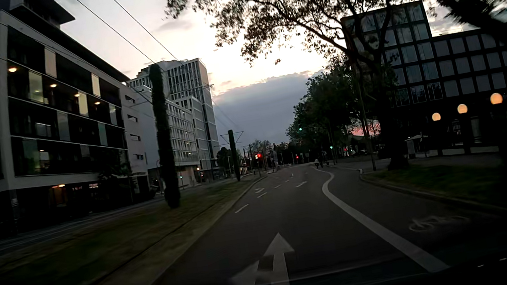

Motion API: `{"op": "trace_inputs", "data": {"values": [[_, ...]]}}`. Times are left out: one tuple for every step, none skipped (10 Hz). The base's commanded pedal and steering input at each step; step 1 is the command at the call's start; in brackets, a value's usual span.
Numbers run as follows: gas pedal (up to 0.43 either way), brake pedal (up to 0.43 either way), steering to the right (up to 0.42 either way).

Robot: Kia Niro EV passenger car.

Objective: Follow the waypoints while adhering to traffic rules and regulations

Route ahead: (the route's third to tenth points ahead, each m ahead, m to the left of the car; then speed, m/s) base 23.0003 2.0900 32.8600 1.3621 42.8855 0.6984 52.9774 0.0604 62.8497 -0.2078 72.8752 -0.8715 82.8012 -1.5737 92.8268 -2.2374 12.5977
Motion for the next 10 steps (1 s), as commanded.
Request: {"op": "trace_inputs", "data": {"values": [[0.067,0.000,0.031],[0.067,0.000,0.031],[0.067,0.000,0.031],[0.067,0.000,0.031],[0.067,0.000,0.031],[0.067,0.000,0.031],[0.067,0.000,0.031],[0.067,0.000,0.029],[0.067,0.000,0.028],[0.067,0.000,0.026]]}}
